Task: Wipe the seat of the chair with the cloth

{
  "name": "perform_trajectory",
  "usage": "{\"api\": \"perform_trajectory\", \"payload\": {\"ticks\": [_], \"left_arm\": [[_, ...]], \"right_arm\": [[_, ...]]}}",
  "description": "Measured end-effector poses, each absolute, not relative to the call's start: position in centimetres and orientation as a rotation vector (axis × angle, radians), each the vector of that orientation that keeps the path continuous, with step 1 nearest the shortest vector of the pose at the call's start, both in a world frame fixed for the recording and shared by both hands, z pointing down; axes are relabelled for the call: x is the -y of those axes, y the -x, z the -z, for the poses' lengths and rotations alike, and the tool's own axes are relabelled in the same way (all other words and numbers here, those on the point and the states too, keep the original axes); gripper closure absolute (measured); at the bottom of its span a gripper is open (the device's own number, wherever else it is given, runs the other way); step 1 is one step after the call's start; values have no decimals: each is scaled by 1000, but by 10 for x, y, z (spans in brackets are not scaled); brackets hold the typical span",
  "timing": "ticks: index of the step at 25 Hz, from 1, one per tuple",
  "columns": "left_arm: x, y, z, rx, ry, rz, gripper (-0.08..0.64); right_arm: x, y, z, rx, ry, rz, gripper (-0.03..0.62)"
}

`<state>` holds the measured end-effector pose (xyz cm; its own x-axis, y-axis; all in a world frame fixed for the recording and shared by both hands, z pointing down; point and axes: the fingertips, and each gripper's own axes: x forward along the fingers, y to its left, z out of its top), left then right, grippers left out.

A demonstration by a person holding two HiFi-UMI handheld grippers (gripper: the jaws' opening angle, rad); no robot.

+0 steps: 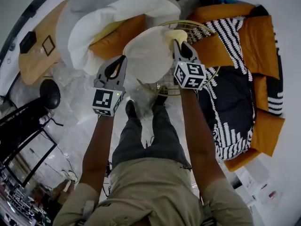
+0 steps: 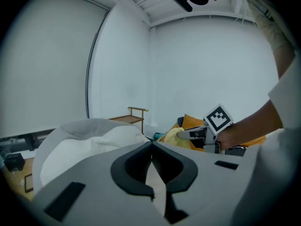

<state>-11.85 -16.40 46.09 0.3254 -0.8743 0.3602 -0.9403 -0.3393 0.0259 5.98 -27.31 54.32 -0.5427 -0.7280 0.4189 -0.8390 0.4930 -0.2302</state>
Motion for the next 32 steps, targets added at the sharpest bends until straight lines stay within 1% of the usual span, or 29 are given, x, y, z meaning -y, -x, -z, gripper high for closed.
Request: {"api": "perform_trajectory", "payload": {"ticks": [6,14,18,22,24,27,32], "left_arm": [[165,126,-492,1658,-2303,-414,545],[165,136,-503,1664,-2275,-391,545],[161,144,-506,1665,-2273,-398,545],[161,150,-510,1675,-2266,-407,545],[162,152,-511,1679,-2265,-409,545],[161,151,-512,1683,-2266,-410,545],[164,147,-513,1678,-2250,-401,545]], "right_arm": [[294,-54,-593,2437,-1295,-632,531],[298,-41,-617,2412,-1275,-656,531],[270,6,-620,2459,-1132,-662,531],[198,95,-612,2581,-763,-579,531],[164,127,-604,2622,-619,-548,531],[142,146,-596,2652,-549,-546,531],[146,139,-600,2642,-575,-565,531]]}}
